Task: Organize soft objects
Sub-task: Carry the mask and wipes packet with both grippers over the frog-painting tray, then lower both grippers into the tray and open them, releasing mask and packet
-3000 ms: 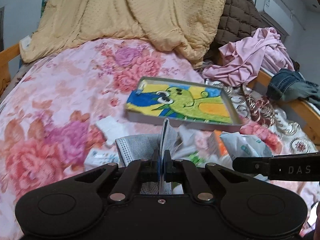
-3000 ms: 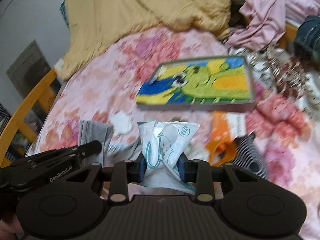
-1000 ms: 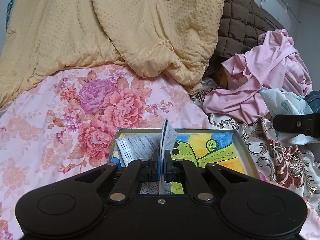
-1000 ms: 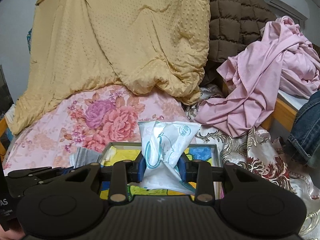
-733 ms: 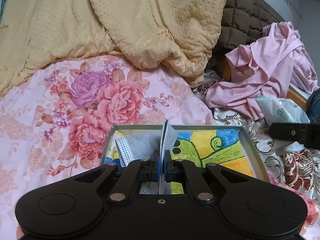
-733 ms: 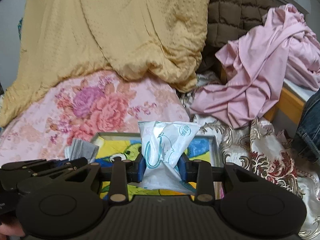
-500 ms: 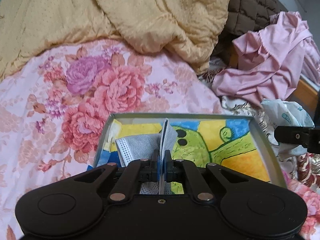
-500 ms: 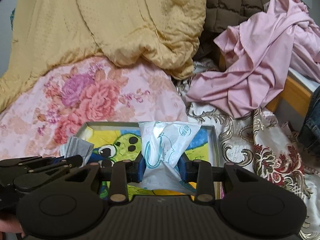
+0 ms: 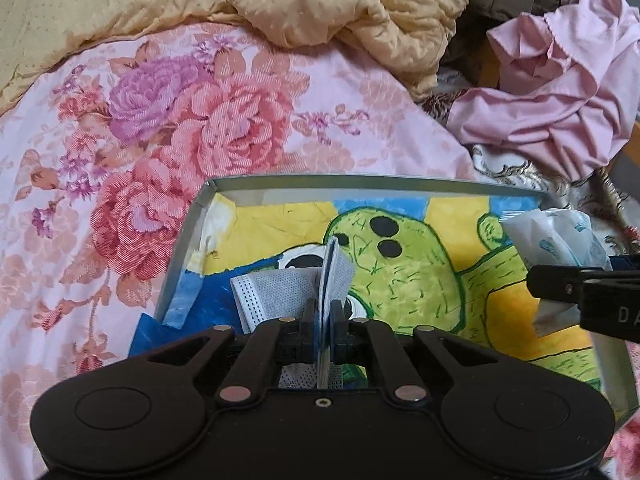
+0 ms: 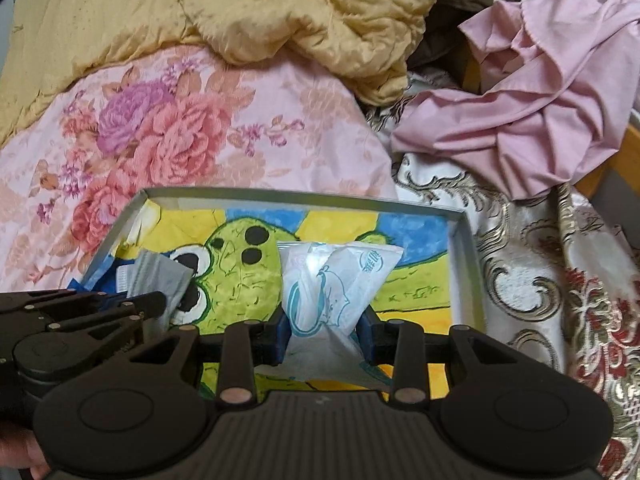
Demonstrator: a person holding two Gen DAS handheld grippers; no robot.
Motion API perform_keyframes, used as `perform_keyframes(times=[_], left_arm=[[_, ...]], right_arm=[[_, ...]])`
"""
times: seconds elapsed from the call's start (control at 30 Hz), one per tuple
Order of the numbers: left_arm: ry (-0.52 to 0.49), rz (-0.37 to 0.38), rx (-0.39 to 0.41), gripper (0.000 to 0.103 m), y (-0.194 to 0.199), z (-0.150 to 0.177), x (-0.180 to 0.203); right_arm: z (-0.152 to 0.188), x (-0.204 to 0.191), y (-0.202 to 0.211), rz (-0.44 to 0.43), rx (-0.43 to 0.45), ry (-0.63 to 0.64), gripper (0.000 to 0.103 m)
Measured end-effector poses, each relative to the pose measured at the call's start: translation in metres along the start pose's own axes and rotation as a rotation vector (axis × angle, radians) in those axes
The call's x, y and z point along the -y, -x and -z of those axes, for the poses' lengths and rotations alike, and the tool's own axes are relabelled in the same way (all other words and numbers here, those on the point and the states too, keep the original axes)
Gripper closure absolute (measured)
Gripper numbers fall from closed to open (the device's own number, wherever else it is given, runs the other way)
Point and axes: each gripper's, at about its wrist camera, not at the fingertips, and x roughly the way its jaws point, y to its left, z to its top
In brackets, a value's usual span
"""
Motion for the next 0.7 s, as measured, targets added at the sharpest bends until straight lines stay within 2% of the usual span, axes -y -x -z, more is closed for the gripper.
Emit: perform_keyframes(times=[0.33, 0.43, 0.6, 0.67, 0.7], left_arm=[[-0.016, -0.007, -0.016, 0.089, -0.014, 0.008, 0.006], [-0.021, -0.009, -0.013, 0.086, -0.015, 0.008, 0.006], [0.005, -0.001, 0.013, 0.082, -0.009, 0.008, 0.004], [0.006, 0.0, 0.013, 0.077, -0.008, 0.009, 0.004], [0.002, -0.001, 0.015, 0.072, -0.008, 0.009, 0.004]], right_arm=[[0.016, 0.006, -0.023, 0.012, -0.066, -0.004, 0.058], [0.018, 0.009, -0.022, 0.009, -0.066, -0.012, 0.05], [0.018, 0.01, -0.019, 0.0, -0.058, -0.008, 0.045], [0.017, 0.009, -0.017, -0.006, -0.051, -0.01, 0.035], [0.016, 0.009, -0.015, -0.009, -0.045, -0.014, 0.032]])
